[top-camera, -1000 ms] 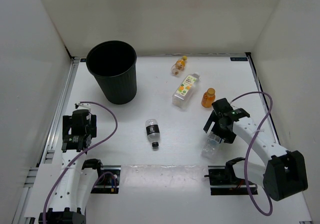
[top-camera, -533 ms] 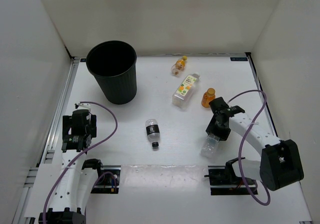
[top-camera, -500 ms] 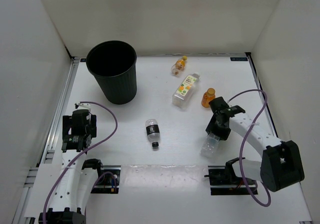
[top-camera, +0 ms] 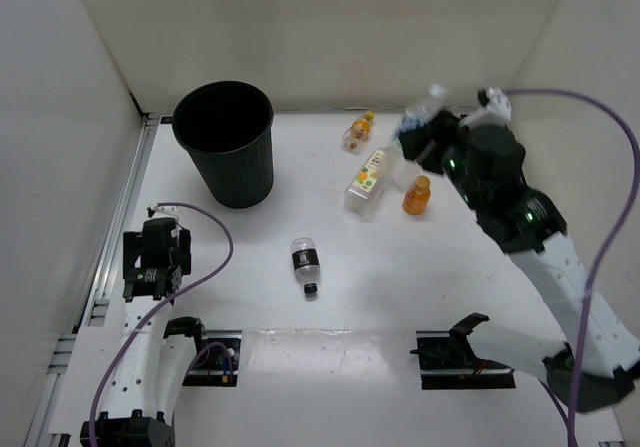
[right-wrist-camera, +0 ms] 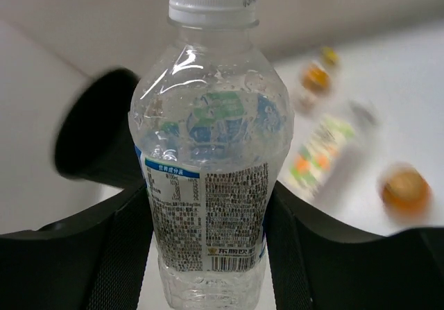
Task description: Put the plastic bottles in the bin
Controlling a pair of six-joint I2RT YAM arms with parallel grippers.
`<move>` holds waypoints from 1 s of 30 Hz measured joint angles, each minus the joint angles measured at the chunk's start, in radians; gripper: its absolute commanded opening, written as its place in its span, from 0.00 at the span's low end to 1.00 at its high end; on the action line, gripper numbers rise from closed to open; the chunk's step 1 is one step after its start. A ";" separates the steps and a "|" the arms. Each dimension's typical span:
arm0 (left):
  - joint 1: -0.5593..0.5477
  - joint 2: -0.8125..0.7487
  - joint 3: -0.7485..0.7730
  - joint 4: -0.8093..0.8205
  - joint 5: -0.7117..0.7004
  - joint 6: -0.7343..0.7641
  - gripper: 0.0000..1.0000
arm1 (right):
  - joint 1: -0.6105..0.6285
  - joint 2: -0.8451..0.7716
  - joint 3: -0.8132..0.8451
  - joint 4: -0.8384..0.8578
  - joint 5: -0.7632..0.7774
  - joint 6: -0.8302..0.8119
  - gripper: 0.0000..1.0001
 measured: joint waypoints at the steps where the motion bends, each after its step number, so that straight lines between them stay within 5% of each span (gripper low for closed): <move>1: 0.002 0.006 0.000 0.000 0.000 0.002 1.00 | 0.008 0.077 0.074 0.055 -0.024 -0.034 0.00; 8: 0.003 0.035 0.005 -0.001 -0.006 0.031 1.00 | 0.096 0.863 0.919 0.391 -0.200 -0.261 0.00; 14: 0.010 0.042 0.017 0.000 -0.012 0.040 1.00 | 0.195 1.154 0.923 0.759 -0.256 -0.400 0.00; 19: 0.010 0.052 0.017 0.000 -0.011 0.042 1.00 | 0.241 1.334 0.992 0.906 -0.324 -0.442 0.00; 30: 0.010 0.052 0.017 -0.001 0.001 0.057 1.00 | 0.285 1.281 0.825 0.901 -0.294 -0.509 0.72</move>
